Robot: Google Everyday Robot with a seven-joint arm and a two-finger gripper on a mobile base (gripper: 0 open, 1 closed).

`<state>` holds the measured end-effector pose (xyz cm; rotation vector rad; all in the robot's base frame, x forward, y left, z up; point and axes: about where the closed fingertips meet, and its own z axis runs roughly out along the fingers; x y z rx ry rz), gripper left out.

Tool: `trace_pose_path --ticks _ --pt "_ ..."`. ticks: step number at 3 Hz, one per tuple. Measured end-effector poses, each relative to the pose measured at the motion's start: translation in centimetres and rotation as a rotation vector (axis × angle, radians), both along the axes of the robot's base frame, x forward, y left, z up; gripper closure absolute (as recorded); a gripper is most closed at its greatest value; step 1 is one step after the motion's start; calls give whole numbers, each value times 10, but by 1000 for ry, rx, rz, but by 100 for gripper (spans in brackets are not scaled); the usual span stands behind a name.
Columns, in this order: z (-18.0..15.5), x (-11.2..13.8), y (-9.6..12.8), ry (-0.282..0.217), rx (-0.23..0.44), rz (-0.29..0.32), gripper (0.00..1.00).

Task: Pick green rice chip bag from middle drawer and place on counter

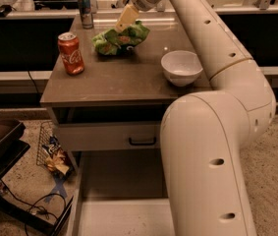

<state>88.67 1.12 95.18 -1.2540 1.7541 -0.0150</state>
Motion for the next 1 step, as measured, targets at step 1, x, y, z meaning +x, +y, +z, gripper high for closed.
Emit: trace_pose_path --ticks 1 --pt "0 0 0 0 0 0 0"
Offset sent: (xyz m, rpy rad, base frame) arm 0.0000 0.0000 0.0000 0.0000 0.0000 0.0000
